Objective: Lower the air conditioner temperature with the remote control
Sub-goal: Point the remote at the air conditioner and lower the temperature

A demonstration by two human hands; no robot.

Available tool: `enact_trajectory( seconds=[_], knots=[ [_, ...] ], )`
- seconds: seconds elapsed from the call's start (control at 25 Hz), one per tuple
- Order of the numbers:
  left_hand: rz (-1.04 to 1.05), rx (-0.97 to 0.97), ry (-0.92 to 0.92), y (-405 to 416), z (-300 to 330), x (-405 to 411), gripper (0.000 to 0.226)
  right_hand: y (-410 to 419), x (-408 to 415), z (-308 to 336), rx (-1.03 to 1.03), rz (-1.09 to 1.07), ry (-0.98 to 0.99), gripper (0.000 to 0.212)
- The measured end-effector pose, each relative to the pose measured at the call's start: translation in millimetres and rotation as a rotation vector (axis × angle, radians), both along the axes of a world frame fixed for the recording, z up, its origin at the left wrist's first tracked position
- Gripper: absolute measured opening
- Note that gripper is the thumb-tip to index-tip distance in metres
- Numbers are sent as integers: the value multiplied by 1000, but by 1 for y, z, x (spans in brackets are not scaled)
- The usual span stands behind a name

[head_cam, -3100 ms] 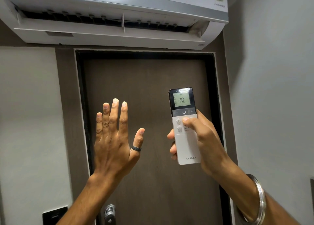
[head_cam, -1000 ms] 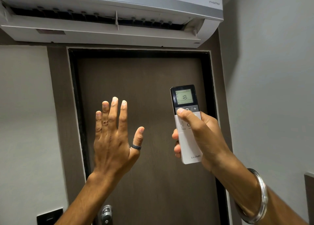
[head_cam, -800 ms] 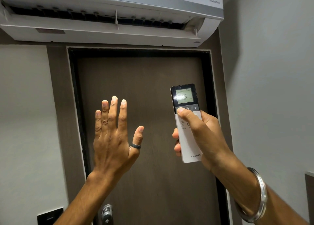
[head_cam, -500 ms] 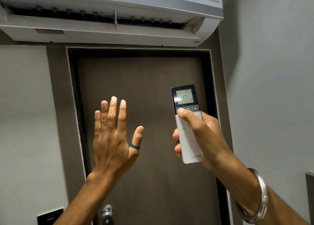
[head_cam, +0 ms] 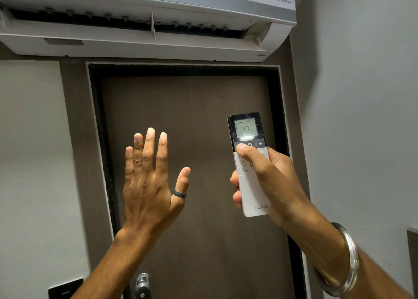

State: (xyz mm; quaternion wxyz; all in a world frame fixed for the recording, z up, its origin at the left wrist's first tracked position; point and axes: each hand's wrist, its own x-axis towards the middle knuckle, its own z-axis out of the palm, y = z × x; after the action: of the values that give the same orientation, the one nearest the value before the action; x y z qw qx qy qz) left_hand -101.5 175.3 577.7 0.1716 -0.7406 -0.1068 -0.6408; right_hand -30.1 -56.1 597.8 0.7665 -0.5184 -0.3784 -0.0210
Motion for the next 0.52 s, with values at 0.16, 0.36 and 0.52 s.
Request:
enact_trajectory(
  seconds=[0.16, 0.36, 0.52],
  knots=[
    [-6, 4, 0, 0, 1, 1, 81, -1, 1, 1, 3, 28, 13, 23],
    [-10, 15, -3, 0, 2, 4, 82, 0, 3, 1, 9, 20, -1, 23],
    [-21, 10, 10, -3, 2, 6, 81, -1, 5, 2, 10, 40, -14, 27]
  ],
)
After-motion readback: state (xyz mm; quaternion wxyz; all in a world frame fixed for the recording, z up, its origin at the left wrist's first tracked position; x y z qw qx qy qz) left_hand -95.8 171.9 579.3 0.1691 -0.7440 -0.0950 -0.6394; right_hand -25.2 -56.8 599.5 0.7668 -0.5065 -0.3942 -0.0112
